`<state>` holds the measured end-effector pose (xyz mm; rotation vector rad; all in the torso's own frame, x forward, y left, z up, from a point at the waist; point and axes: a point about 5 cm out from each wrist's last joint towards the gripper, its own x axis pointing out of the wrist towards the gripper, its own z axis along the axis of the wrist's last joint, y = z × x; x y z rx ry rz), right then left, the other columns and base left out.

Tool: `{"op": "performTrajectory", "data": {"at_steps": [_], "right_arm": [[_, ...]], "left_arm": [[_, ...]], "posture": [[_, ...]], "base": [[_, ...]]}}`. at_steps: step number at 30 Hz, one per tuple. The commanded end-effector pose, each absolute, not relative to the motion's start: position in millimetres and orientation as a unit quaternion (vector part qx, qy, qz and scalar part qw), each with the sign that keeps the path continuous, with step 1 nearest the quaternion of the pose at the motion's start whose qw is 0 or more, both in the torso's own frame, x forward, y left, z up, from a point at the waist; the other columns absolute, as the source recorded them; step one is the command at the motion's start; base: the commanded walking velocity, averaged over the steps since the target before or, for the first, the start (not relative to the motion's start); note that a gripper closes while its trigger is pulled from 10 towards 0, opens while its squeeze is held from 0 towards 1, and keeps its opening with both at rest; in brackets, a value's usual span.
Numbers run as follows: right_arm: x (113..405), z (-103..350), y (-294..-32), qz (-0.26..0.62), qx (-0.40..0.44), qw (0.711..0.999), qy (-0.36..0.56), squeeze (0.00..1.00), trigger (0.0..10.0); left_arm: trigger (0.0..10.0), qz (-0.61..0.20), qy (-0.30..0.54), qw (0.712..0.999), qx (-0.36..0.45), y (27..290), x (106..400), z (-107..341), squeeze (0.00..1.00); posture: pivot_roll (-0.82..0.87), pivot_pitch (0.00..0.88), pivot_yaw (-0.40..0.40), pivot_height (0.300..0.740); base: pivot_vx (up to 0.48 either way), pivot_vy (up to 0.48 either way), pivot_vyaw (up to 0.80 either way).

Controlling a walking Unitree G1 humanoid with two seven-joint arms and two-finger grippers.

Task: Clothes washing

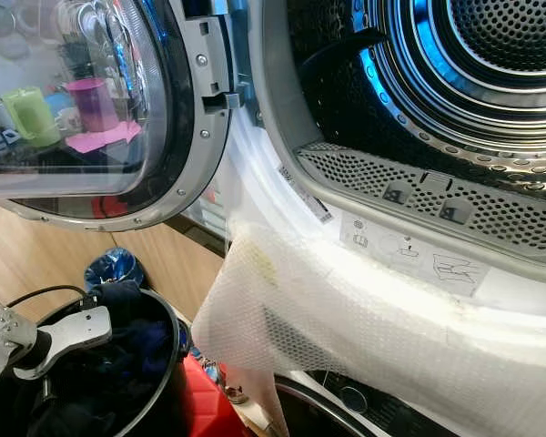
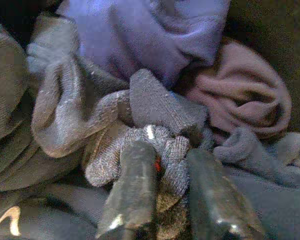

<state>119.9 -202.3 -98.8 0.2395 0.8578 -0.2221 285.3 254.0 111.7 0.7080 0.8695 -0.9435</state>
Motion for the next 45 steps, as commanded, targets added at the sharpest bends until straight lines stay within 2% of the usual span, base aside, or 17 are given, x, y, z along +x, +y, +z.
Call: {"op": "performTrajectory", "data": {"at_steps": [1,9,18,21,23,25,26,29,33,35,37,38,39,40,45], "right_arm": [[118,-100,-198,-0.105,0.12,0.894,0.418,0.0,10.0],[121,-100,-196,-0.103,0.122,0.895,0.418,0.0,10.0],[124,-99,-194,-0.105,0.126,0.895,0.414,0.0,10.0],[125,-99,-195,-0.11,0.13,0.895,0.411,0.0,10.0],[127,-97,-196,-0.11,0.128,0.899,0.405,0.0,10.0],[128,-97,-197,-0.11,0.128,0.899,0.403,0.0,10.0],[131,-96,-198,-0.108,0.124,0.903,0.397,0.0,10.0],[135,-91,-205,-0.097,0.106,0.916,0.375,0.0,10.0],[135,-82,-216,-0.058,0.088,0.938,0.33,0.0,10.0],[129,-79,-219,-0.007,0.066,0.945,0.321,0.0,10.0],[117,-76,-220,0.074,0.055,0.945,0.315,0.05,10.0],[114,-75,-221,0.091,0.057,0.944,0.313,0.11,10.0],[114,-75,-221,0.091,0.057,0.944,0.313,0.11,10.0],[109,-73,-221,0.116,0.066,0.942,0.309,1.0,10.0],[90,-52,-225,0.229,0.099,0.928,0.276,1.0,10.0]], "left_arm": [[0.0,-0.446,0.403,0.736,0.311,252,282,112,0.0],[0.0,-0.492,0.301,0.775,0.257,232,295,162,0.0],[0.0,-0.559,0.202,0.78,0.195,199,301,195,0.0],[0.0,-0.59,0.161,0.774,0.163,179,303,201,0.0],[0.0,-0.631,0.126,0.755,0.13,150,304,204,0.0],[0.0,-0.641,0.118,0.748,0.121,142,304,205,0.0],[0.0,-0.678,0.112,0.719,0.103,119,301,200,0.0],[0.0,-0.722,0.133,0.672,0.096,92,294,177,0.0],[0.0,-0.739,0.177,0.642,0.105,83,287,149,0.0],[0.0,-0.732,0.191,0.644,0.111,81,288,138,0.0],[0.0,-0.728,0.199,0.644,0.127,78,289,128,0.0],[0.0,-0.726,0.2,0.646,0.123,77,290,127,0.0],[0.0,-0.726,0.2,0.646,0.123,77,290,127,0.0],[0.0,-0.73,0.202,0.642,0.117,75,289,126,0.0],[0.0,-0.755,0.218,0.613,0.084,68,283,118,0.0]], "posture": [[0.14,0.0,0.079,0.74],[0.15,0.0,0.077,0.74],[0.15,0.0,0.083,0.74],[0.14,0.0,0.086,0.74],[0.14,0.0,0.083,0.74],[0.14,0.0,0.083,0.74],[0.13,0.0,0.083,0.74],[0.11,0.0,0.087,0.74],[0.06,0.0,0.1,0.74],[0.05,0.0,0.101,0.74],[0.04,0.0,0.101,0.74],[0.03,0.0,0.099,0.74],[0.03,0.0,0.099,0.74],[0.03,0.0,0.098,0.74],[0.01,0.0,0.089,0.74]], "base": [[0.0,0.0,0.0],[0.0,0.0,0.0],[0.0,0.0,0.0],[0.0,0.0,0.0],[0.0,0.0,0.0],[0.0,0.0,0.0],[0.0,0.0,0.0],[0.0,0.0,0.0],[0.0,0.0,0.0],[0.0,0.0,0.0],[0.0,0.0,0.0],[0.0,0.0,0.0],[0.0,0.0,0.0],[0.0,0.0,0.0],[0.0,0.0,0.0]]}}
